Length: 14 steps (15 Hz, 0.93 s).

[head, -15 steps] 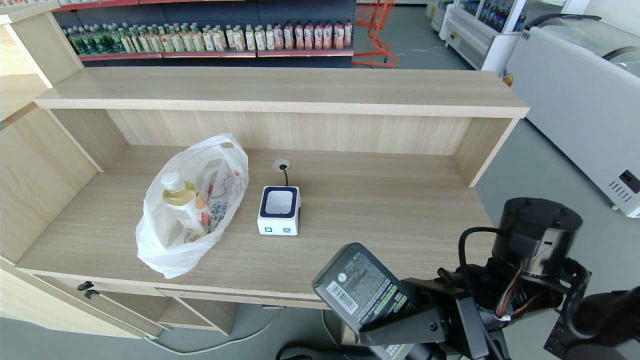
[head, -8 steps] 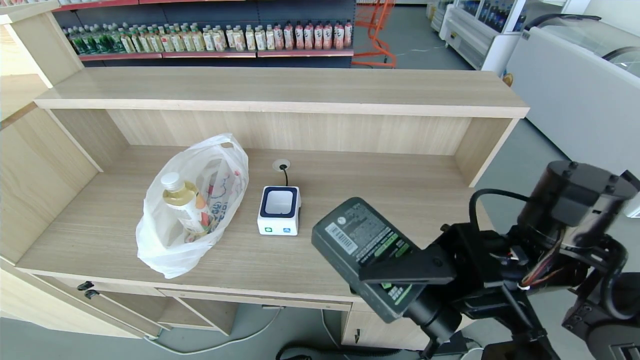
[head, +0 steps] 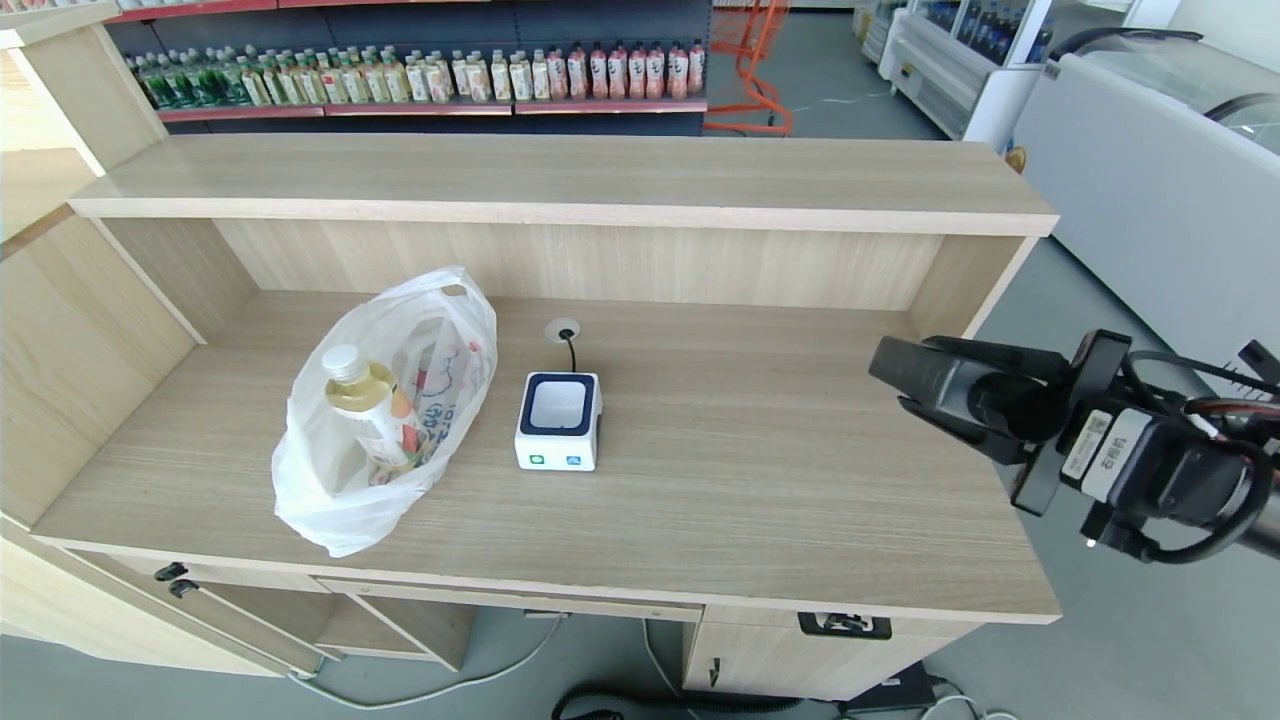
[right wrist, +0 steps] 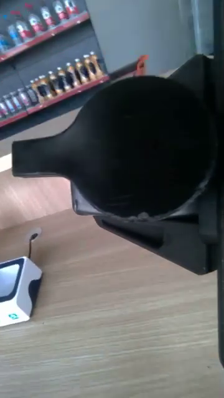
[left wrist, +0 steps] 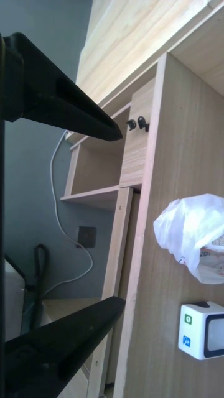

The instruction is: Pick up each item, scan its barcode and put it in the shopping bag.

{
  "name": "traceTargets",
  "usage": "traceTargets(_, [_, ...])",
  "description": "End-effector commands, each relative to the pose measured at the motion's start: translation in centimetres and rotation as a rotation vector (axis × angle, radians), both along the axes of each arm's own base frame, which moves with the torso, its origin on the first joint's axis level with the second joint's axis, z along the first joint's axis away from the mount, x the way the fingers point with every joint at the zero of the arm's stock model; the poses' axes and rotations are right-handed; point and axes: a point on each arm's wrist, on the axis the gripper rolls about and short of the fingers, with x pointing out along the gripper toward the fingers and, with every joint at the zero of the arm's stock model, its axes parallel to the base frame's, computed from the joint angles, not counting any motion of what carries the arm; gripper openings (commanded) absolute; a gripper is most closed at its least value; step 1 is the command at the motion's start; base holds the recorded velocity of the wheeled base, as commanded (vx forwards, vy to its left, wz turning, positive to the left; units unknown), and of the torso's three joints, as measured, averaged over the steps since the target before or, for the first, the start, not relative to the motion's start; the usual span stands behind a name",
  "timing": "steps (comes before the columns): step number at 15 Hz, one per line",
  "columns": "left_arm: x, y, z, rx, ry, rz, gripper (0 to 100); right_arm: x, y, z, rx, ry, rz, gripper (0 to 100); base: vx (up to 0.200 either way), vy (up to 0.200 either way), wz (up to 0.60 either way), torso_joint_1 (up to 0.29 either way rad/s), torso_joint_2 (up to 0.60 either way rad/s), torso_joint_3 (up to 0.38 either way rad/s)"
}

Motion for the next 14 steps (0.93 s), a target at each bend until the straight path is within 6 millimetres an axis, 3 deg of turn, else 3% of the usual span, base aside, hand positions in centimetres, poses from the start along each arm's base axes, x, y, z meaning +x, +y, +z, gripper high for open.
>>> traceTargets(1, [0.0,0.0,0.0,0.000,0.001,0.001,100,-1.2,-4.9,0.6,0.154,0.197,-0.143,0,0.000,0.000,0.00,0.000,0.00,0.000])
traceTargets(3, [0.0,0.0,0.0,0.000,0.000,0.001,100,-0.3,-5.0,1.5,0.490,0.427,-0.274,0,0.000,0.000,0.00,0.000,0.00,0.000])
traceTargets(4, [0.0,0.0,0.0,0.000,0.000,0.001,100,-0.3,-5.0,1.5,0.490,0.427,-0.274,0,0.000,0.000,0.00,0.000,0.00,0.000])
traceTargets(5, [0.0,0.0,0.0,0.000,0.000,0.001,100,0.9,-3.7,1.6,0.808,0.702,-0.388,0,0.000,0.000,0.00,0.000,0.00,0.000])
traceTargets(9, [0.0,0.0,0.0,0.000,0.001,0.001,100,1.9,-0.1,4.3,1.376,1.264,-0.271,0,0.000,0.000,0.00,0.000,0.00,0.000])
traceTargets(11, [0.0,0.0,0.0,0.000,0.001,0.001,100,2.4,1.5,5.0,1.448,1.385,-0.223,0,0.000,0.000,0.00,0.000,0.00,0.000])
traceTargets(14, [0.0,0.0,0.0,0.000,0.000,0.001,100,3.0,2.5,4.7,1.429,1.419,-0.218,0,0.000,0.000,0.00,0.000,0.00,0.000])
